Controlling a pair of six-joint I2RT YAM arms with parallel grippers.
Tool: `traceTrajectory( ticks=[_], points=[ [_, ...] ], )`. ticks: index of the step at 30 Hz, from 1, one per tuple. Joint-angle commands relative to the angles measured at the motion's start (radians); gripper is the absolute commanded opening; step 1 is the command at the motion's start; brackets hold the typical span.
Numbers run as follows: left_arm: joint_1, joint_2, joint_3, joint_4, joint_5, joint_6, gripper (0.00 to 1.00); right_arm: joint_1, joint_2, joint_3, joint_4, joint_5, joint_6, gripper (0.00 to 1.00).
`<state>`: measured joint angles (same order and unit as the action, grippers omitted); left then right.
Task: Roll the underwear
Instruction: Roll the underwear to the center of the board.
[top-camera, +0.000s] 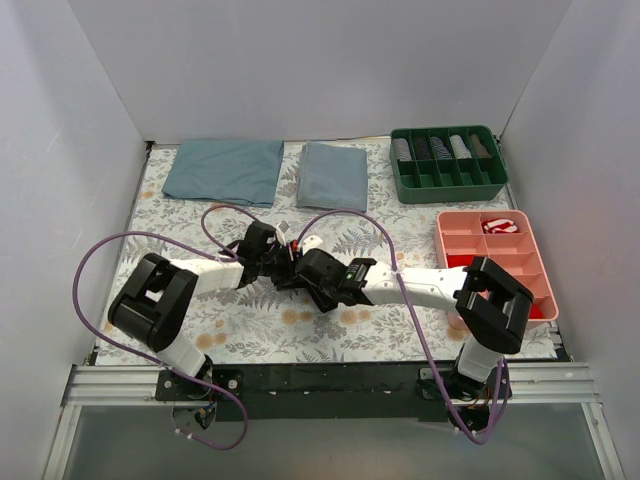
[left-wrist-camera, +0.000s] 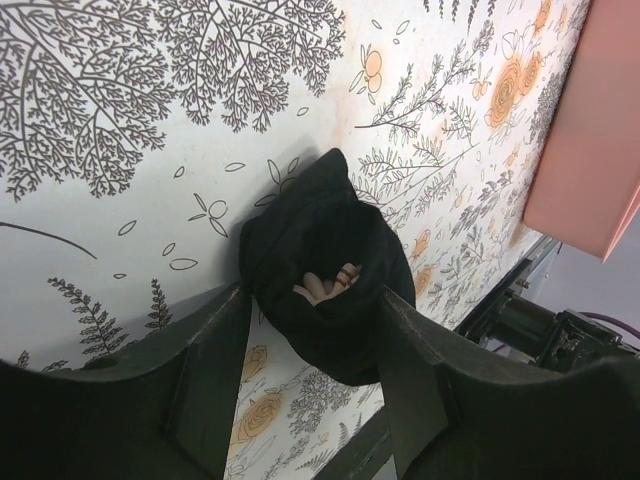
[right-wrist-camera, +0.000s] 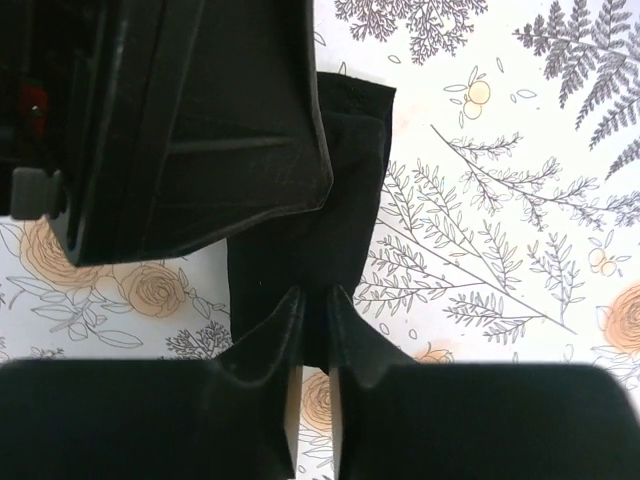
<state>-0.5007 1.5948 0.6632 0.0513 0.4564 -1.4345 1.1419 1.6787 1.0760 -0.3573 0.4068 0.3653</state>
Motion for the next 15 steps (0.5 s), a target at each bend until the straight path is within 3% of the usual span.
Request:
traceTrajectory(
  ticks=[1, 6, 15],
  points=[
    [-0.012, 0.022, 0.001, -0.097, -0.039, 0.039, 0.5, 0.007, 0.024, 0.018, -0.029, 0.01, 0.03, 0.13],
    [-0.012, 0.005, 0.012, -0.117, -0.044, 0.039, 0.51, 0.002, 0.029, -0.027, -0.042, 0.02, 0.07, 0.05],
    [-0.012, -0.082, 0.053, -0.145, -0.056, 0.034, 0.59, -0.034, 0.018, -0.122, 0.009, -0.04, 0.113, 0.04]
  ],
)
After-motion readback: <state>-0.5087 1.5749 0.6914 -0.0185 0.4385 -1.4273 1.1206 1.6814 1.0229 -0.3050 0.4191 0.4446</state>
